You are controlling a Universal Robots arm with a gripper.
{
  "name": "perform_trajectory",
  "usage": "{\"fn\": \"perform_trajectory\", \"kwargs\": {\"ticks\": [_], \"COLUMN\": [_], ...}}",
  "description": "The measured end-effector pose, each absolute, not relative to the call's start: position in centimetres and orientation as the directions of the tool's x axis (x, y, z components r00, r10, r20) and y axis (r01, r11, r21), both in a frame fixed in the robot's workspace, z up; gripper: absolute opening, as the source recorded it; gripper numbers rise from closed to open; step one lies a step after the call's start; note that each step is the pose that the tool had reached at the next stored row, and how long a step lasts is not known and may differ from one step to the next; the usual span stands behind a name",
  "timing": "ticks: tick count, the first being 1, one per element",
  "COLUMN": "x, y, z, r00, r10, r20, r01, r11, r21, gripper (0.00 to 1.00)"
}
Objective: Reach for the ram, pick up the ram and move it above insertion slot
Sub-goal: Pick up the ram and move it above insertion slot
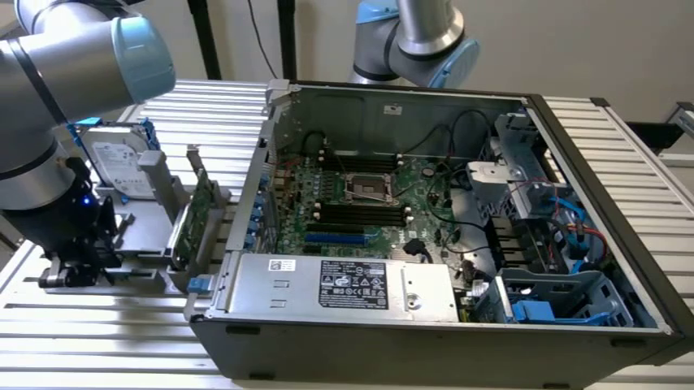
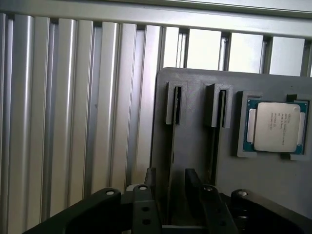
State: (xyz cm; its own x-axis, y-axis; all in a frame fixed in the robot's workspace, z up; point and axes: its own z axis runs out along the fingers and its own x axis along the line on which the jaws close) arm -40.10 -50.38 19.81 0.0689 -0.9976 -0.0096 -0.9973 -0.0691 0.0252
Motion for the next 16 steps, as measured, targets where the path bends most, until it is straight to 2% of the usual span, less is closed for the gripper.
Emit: {"fn": "perform_trajectory", "kwargs": {"ticks": [2,3,5,16], "x": [-40.10,-40.11,-40.10,-40.11], "y": [-50.38,-50.38,-50.38,-50.38], "z": [19.80,19.80,19.80,19.81], "r00": [0.069,0.068,0.068,0.055], "r10": [-0.998,-0.998,-0.998,-0.998], "r20": [-0.010,-0.010,-0.010,-0.010], "r01": [-0.997,-0.997,-0.997,-0.998], "r11": [-0.069,-0.069,-0.068,-0.056], "r21": [0.025,0.025,0.025,0.025], "gripper": [0.27,0.27,0.16,0.13]}}
